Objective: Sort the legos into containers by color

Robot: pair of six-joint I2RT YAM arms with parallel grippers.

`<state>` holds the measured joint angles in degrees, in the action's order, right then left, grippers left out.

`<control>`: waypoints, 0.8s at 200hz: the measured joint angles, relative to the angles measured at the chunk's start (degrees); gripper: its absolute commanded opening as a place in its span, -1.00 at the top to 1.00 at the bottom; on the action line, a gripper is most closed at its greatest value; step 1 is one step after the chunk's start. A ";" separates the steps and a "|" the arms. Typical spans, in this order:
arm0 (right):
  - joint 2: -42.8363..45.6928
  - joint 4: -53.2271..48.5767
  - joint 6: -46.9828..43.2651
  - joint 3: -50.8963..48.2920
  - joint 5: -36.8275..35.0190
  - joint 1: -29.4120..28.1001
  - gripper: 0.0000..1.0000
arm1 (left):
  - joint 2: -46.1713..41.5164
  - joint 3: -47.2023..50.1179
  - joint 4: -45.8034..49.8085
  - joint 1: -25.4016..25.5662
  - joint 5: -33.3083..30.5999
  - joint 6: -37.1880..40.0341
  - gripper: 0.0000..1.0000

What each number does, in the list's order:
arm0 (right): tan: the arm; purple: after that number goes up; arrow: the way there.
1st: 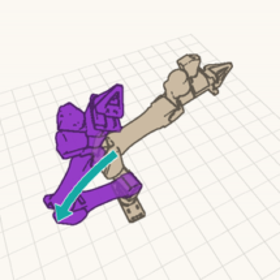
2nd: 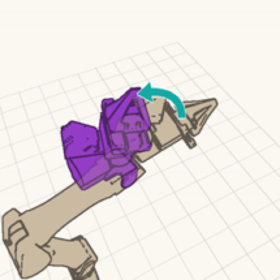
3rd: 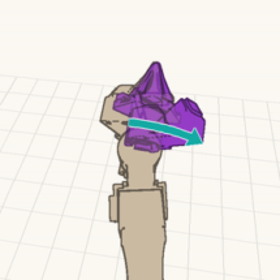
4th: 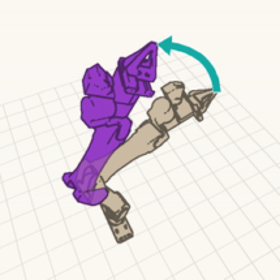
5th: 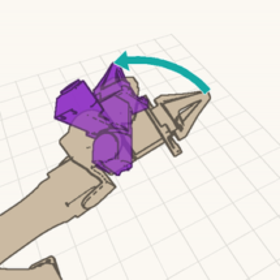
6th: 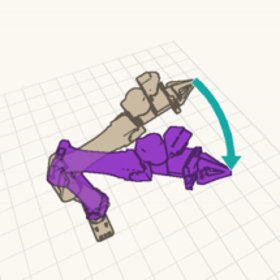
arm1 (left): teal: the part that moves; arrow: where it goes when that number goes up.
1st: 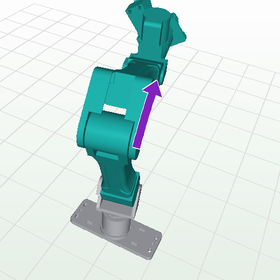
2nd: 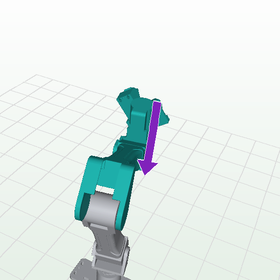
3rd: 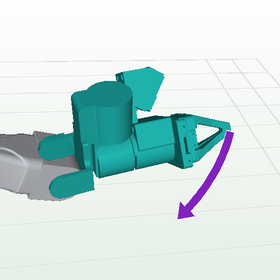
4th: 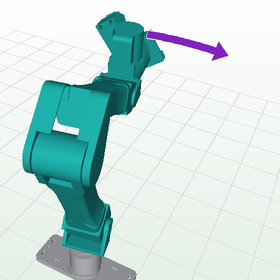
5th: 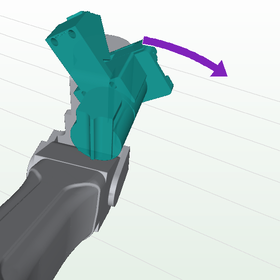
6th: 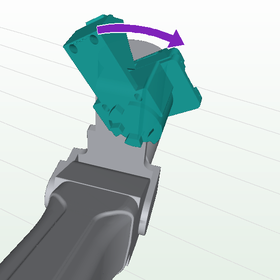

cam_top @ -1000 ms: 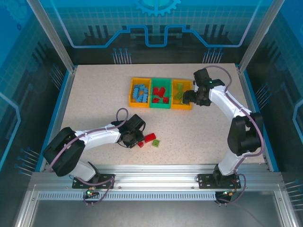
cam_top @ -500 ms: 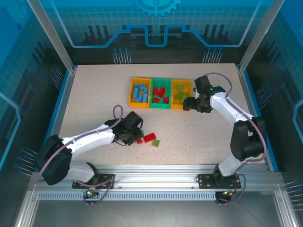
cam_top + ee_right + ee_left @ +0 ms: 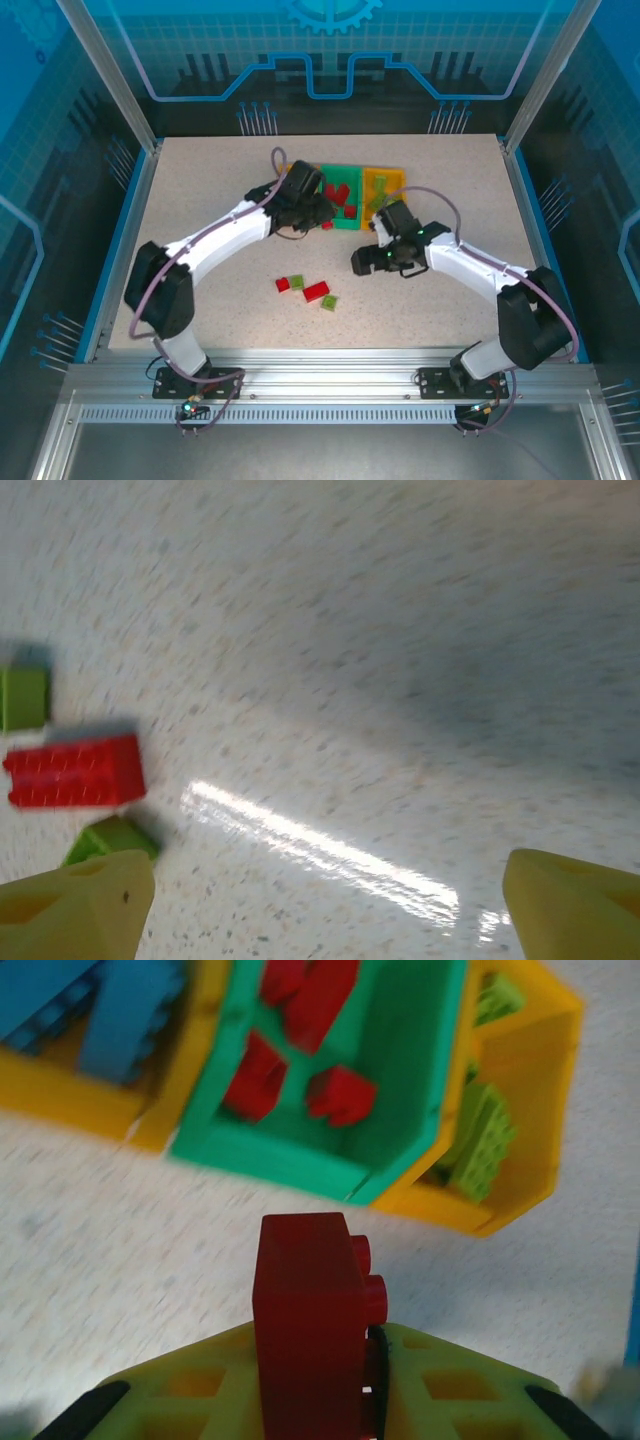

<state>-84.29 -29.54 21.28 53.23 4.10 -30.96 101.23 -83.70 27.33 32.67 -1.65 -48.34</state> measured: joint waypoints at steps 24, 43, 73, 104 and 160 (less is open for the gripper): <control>0.24 1.44 -4.17 -1.95 0.17 -6.19 -0.94 | 8.72 -8.57 -1.57 -3.56 5.88 4.09 0.48; 0.24 2.36 -6.91 -2.03 -0.55 -10.67 -0.95 | 16.11 -16.35 -1.57 -5.66 9.03 7.15 0.47; -0.59 3.32 -9.03 -2.03 -2.36 -14.97 -0.95 | 24.92 -27.43 0.87 -6.43 11.10 11.06 0.33; -3.08 3.67 -10.36 -2.03 -4.72 -18.01 -0.96 | 29.35 -32.52 1.95 -6.43 12.28 12.46 0.06; -6.38 4.17 -13.05 -2.01 -5.86 -21.84 -0.97 | 29.86 -32.83 2.21 -6.69 12.83 12.41 -0.98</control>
<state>-90.67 -25.36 8.23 51.22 -1.76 -52.80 131.09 -116.53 29.54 25.98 11.18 -35.92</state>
